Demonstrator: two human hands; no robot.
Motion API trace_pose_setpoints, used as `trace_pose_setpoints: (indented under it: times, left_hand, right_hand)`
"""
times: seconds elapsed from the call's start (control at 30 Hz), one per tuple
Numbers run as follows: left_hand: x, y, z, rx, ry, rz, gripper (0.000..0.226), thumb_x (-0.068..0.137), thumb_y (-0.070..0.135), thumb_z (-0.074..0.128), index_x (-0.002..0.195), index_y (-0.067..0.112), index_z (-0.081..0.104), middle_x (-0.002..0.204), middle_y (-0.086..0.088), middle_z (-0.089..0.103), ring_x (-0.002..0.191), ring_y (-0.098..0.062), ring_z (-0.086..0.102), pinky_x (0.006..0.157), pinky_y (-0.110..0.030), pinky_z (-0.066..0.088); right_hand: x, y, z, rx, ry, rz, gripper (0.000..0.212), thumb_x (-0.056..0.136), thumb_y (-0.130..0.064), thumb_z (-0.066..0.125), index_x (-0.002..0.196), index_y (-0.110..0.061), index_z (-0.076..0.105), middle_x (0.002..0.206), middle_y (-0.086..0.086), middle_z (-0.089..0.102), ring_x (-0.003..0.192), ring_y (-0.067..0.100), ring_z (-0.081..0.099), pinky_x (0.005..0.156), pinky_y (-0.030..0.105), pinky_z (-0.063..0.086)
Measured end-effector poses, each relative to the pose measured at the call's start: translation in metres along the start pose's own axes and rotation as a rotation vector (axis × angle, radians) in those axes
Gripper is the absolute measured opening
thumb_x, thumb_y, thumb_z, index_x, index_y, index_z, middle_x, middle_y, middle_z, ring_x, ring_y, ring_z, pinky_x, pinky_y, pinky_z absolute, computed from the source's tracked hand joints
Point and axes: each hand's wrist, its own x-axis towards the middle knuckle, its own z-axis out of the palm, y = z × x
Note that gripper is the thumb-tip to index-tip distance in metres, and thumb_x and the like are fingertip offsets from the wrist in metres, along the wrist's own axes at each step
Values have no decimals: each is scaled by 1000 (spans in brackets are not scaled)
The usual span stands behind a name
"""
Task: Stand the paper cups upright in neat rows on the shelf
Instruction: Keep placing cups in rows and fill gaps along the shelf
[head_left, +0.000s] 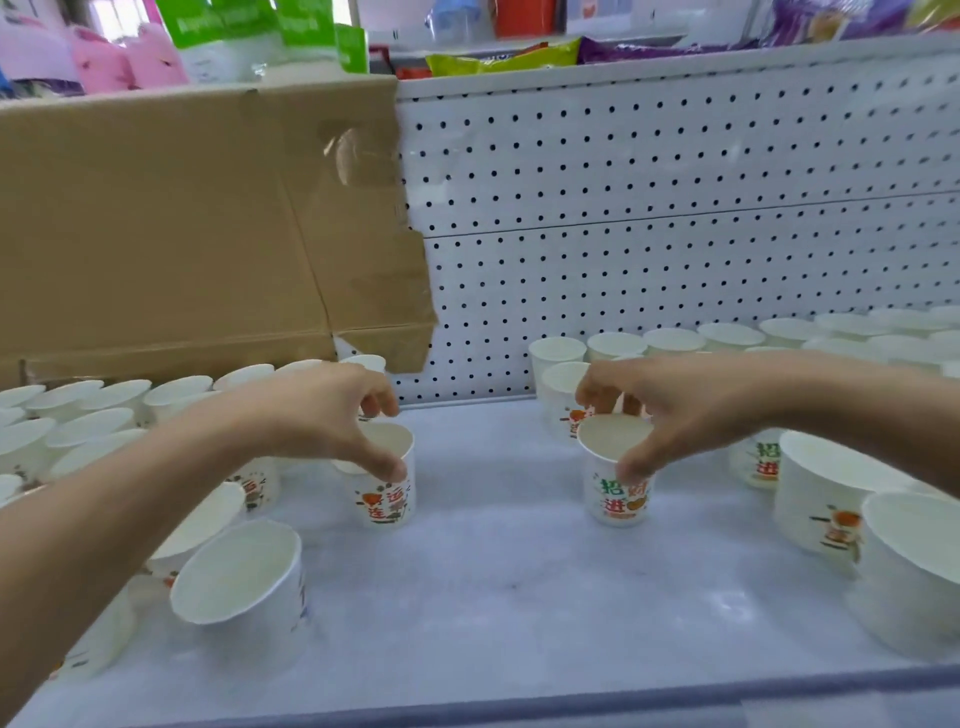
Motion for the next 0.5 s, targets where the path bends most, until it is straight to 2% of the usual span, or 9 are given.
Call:
trace_pose_setpoints:
  times: [0.13, 0.23, 0.37, 0.5]
  left_hand:
    - [12, 43, 5, -26, -5, 38, 68, 45, 77, 69, 102, 41, 59, 90, 26, 60, 80, 3, 60, 66, -27, 54]
    - [31, 84, 10, -33, 33, 95, 66, 52, 74, 72, 104, 36, 62, 94, 20, 64, 81, 3, 57, 65, -25, 50]
    - [52, 131, 19, -68, 99, 163, 66, 60, 71, 72, 109, 28, 61, 101, 11, 62, 91, -10, 57, 72, -29, 47]
    - [59, 154, 28, -64, 197, 195, 69, 62, 71, 70, 112, 26, 55, 100, 11, 58, 91, -11, 54, 67, -27, 42]
  right_hand:
    - [-7, 27, -4, 23, 32, 20, 64, 69, -41, 79, 121, -41, 40, 109, -22, 50, 100, 2, 51, 79, 22, 45]
    - [-7, 39, -7, 17, 45, 35, 65, 69, -40, 80, 122, -38, 41, 111, -19, 51, 101, 4, 52, 85, 26, 47]
    - [-7, 50, -9, -7, 66, 48, 68, 66, -43, 81, 121, -38, 41, 110, -16, 55, 100, 7, 55, 87, 30, 49]
    - [-8, 58, -9, -21, 87, 48, 69, 66, -44, 81, 122, -35, 42, 110, -15, 56, 100, 9, 55, 89, 32, 48]
